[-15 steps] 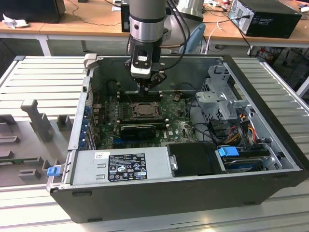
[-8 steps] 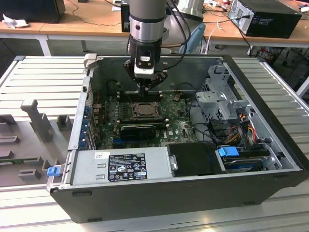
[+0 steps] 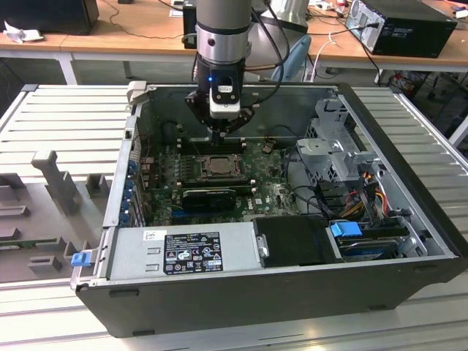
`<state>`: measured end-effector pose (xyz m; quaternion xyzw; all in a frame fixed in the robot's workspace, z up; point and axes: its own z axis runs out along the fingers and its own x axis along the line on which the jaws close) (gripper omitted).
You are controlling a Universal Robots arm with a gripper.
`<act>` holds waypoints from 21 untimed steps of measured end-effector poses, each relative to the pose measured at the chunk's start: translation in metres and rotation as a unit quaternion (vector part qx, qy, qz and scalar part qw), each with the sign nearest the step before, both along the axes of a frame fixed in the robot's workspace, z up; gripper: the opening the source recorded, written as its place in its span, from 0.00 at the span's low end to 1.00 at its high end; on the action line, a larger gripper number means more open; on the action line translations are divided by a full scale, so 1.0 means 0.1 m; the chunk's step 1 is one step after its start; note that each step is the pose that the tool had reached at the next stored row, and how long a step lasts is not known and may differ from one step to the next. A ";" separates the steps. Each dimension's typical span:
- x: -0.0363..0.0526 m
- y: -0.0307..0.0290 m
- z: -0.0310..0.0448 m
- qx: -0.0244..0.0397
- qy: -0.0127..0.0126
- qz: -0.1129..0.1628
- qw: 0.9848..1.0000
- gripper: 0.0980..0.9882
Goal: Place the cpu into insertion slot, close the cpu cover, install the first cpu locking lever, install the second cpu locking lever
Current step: 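Install the first cpu locking lever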
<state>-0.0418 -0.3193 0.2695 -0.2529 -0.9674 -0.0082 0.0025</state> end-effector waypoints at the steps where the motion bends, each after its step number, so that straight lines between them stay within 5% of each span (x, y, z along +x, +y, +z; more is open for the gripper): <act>1: 0.000 0.000 0.000 0.000 0.000 0.005 1.000 0.01; 9: 0.000 0.000 0.000 0.000 0.000 0.049 0.999 0.01; 15: 0.000 0.000 0.000 0.000 0.000 0.085 0.996 0.01; 21: 0.000 0.000 0.000 0.000 0.000 0.139 0.990 0.01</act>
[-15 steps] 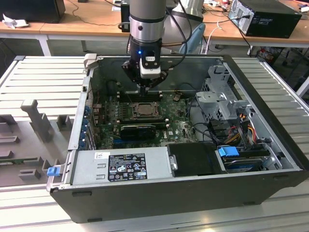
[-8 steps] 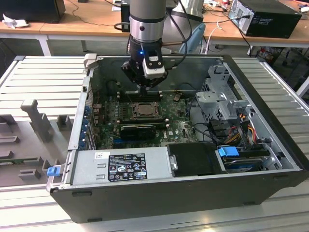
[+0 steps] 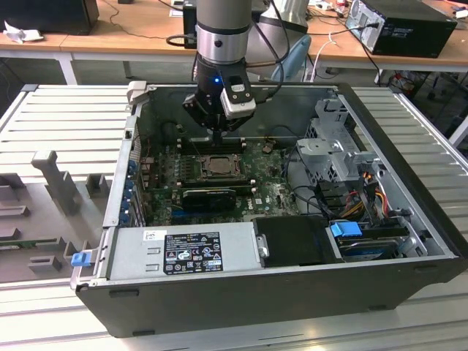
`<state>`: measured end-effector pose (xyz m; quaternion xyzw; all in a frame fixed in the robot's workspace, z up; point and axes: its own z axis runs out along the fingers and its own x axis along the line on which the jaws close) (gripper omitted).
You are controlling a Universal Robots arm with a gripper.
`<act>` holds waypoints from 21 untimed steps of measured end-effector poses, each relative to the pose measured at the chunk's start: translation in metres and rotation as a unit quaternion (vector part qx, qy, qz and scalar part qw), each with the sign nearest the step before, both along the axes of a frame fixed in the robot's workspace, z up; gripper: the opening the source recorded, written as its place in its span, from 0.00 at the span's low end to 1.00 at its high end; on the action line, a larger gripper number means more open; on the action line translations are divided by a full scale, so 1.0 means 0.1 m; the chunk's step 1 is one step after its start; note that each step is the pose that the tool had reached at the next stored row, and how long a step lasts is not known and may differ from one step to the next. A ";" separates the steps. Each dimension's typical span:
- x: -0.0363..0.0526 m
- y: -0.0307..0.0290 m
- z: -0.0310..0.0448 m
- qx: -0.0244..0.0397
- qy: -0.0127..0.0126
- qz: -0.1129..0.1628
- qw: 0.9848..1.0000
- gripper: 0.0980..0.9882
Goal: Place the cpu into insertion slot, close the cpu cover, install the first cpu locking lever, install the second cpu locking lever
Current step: 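Install the first cpu locking lever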
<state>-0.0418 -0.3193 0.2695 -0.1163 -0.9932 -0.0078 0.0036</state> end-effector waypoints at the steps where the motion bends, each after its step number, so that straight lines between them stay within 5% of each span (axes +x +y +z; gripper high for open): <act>1: 0.000 0.000 0.000 0.000 0.000 0.009 1.000 0.01; 7: 0.000 0.000 0.000 0.000 0.000 0.065 0.998 0.01; 11: 0.000 0.000 0.000 0.000 0.000 0.137 0.991 0.01; 13: 0.000 0.000 0.000 0.000 0.000 0.145 0.989 0.01; 21: -0.076 0.000 0.000 0.000 0.000 0.147 0.989 0.01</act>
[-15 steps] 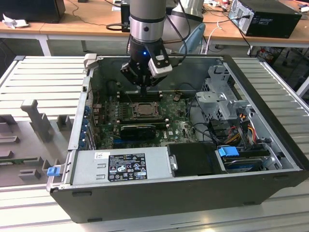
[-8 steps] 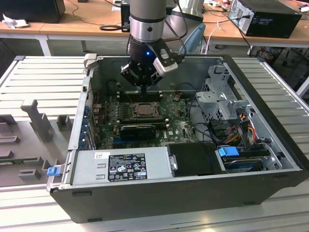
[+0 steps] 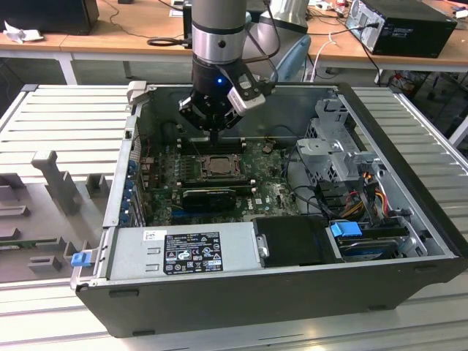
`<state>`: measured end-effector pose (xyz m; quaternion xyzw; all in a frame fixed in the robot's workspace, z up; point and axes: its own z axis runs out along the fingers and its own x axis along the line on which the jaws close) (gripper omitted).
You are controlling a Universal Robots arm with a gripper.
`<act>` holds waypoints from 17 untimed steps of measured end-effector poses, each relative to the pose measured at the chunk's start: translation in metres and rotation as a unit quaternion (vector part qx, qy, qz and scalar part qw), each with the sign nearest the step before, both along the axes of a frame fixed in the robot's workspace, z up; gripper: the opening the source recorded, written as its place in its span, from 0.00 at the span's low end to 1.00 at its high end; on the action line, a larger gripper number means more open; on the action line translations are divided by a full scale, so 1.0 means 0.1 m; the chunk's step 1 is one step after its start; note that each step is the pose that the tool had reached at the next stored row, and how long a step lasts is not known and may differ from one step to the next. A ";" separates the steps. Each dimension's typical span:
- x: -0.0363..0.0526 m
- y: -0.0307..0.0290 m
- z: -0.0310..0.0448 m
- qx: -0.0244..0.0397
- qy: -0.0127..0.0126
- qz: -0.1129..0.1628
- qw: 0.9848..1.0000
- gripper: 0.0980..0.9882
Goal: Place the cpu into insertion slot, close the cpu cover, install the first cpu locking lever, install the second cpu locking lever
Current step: 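Install the first cpu locking lever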
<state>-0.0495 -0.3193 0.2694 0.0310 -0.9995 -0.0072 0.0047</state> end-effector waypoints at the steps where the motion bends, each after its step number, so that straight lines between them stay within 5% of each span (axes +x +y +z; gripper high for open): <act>1: -0.008 0.000 0.000 0.000 0.000 0.000 1.000 0.01; 17: -0.085 0.000 0.000 0.000 0.000 0.001 1.000 0.01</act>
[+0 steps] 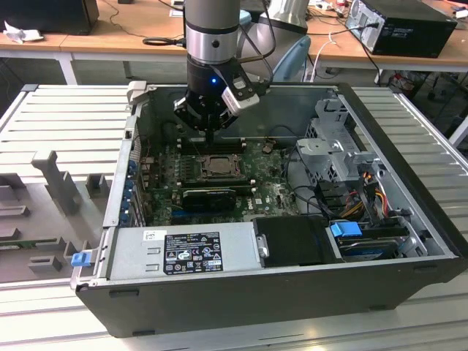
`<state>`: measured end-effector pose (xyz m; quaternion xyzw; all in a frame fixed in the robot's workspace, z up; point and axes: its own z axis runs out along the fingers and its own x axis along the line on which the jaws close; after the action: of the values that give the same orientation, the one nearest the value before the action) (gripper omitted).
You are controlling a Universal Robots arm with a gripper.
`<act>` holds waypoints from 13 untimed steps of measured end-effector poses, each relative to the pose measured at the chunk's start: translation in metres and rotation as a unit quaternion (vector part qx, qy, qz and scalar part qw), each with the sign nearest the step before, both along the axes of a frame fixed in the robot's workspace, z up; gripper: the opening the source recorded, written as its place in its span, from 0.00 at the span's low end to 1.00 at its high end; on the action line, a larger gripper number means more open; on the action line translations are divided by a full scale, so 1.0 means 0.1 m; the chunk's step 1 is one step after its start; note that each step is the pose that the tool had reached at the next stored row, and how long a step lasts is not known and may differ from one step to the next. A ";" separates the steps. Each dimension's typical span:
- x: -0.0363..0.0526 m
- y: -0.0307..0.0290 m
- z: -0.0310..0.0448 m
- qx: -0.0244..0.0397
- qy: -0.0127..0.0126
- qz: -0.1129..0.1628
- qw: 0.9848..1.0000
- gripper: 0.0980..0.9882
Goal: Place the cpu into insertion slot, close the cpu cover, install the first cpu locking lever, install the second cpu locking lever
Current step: 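Install the first cpu locking lever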
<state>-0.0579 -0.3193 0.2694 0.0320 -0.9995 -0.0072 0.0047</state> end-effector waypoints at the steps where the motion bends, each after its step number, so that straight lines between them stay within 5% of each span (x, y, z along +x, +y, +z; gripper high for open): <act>1: -0.004 0.000 0.000 0.000 0.000 0.000 1.000 0.01; 13: -0.103 0.000 -0.001 0.000 -0.001 0.001 1.000 0.01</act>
<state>-0.0683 -0.3193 0.2693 0.0332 -0.9994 -0.0071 0.0042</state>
